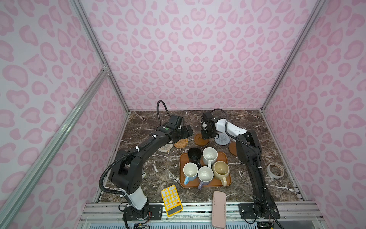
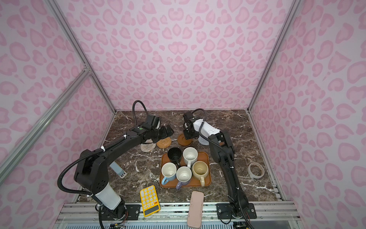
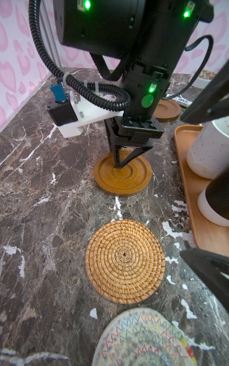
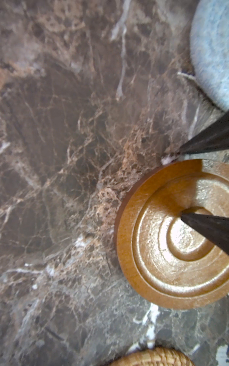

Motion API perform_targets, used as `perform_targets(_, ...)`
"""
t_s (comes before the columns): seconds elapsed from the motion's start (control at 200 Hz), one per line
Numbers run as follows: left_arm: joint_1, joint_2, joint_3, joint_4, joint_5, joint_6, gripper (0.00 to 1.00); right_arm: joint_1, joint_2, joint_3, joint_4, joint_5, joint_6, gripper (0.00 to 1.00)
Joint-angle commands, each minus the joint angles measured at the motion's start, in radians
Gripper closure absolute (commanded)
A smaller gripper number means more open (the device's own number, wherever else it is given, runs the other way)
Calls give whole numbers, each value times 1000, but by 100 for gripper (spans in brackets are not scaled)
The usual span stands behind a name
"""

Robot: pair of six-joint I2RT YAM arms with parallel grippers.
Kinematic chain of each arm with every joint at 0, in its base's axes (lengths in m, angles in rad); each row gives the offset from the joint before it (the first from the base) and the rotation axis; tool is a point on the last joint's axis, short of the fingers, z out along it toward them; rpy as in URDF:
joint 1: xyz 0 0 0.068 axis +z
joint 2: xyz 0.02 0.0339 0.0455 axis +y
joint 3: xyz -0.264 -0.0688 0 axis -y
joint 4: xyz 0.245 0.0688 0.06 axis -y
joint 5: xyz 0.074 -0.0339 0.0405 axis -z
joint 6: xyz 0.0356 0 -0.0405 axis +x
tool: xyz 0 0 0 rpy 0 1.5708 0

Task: Place cups on coasters
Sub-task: Move the coaster to the top-center of the table, then move the coaster to the center of the table.

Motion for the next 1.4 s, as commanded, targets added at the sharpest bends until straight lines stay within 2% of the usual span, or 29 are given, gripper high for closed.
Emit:
perform_targets(0.0,1,-24,17,8,-2,-13,3,3,16,61,-115,-27,4,41)
perform_targets(0.1,1,-43,29,16,-3,-17,3,1,6,146,-171,4,11,34)
perform_targets(0.195,1,-55,74,6,3,-15,3,-6,-48,139,-177,12,36,25)
perform_targets(0.27,2,-67,93,-8,2,-11,3,-8,-148,63,-136,24,52,18)
perform_targets(0.295,1,-74,97,-8,2,-10,3,-8,-182,29,-117,26,56,12)
perform_targets(0.365,-1,-91,99,-6,3,-7,3,-11,-276,-71,-65,40,72,5)
perform_targets(0.485,-5,-120,92,11,12,2,3,-28,-428,-214,0,37,100,1)
perform_targets(0.645,-19,-124,119,-20,38,9,3,-86,-592,-405,108,-2,141,1)
perform_targets(0.805,-52,-67,181,-36,116,32,3,-186,-644,-554,176,-92,218,9)
perform_targets(0.96,-81,15,253,-65,107,46,3,-233,-612,-587,204,-93,233,13)
perform_targets(1.275,-103,171,385,-131,101,36,2,-256,-481,-571,260,-75,237,32)
perform_targets(1.395,-114,216,401,-117,110,8,3,-257,-428,-561,293,-90,236,32)
